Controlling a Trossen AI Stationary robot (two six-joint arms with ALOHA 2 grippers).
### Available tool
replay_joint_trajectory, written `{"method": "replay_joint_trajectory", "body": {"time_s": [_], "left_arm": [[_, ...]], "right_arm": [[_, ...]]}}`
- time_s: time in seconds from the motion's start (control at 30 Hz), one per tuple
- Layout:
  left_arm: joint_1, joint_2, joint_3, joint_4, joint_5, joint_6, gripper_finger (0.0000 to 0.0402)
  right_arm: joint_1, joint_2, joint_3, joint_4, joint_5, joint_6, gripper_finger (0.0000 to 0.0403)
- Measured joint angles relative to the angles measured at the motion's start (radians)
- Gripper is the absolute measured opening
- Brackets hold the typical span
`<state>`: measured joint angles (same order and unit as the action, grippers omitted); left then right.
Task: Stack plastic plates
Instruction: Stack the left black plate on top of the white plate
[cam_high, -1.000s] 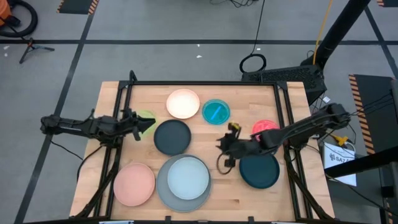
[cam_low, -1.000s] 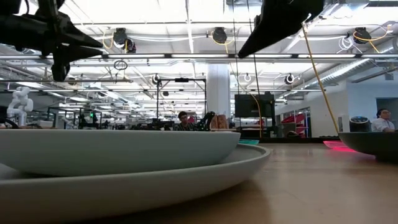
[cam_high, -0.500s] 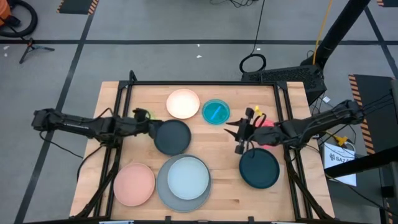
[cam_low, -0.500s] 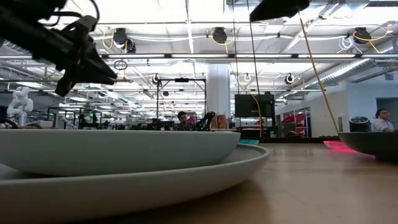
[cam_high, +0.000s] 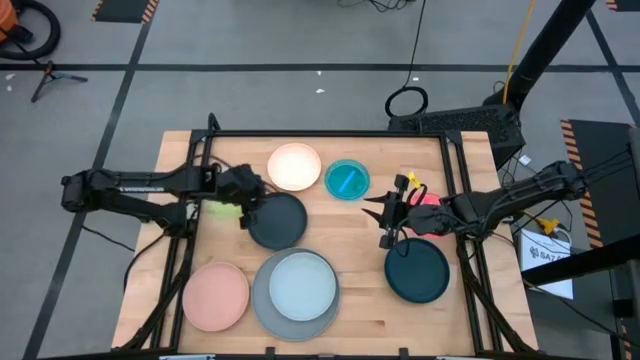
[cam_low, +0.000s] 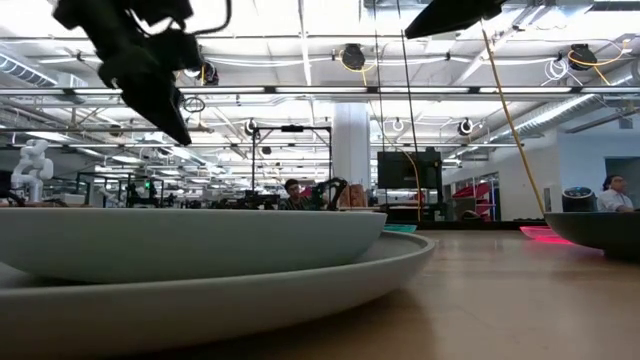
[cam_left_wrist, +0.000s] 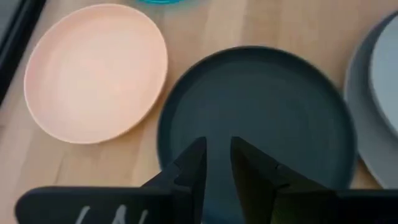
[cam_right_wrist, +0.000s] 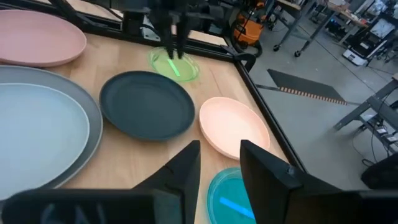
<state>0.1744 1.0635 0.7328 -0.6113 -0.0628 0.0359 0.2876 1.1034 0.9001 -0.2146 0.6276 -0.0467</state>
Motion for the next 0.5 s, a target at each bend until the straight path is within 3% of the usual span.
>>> {"method": "replay_joint_trajectory", "body": {"time_s": [0.37, 0.5], "left_arm": [[0.202, 0.113, 0.0, 0.002, 0.05, -0.052, 0.0084], [0.241, 0.134, 0.0, 0.002, 0.08, -0.042, 0.0105]], "right_arm": [[0.0, 0.0, 0.0, 0.0, 0.0, -0.007, 0.0109], [0.0, 0.0, 0.0, 0.0, 0.0, -0.006, 0.0109]]}}
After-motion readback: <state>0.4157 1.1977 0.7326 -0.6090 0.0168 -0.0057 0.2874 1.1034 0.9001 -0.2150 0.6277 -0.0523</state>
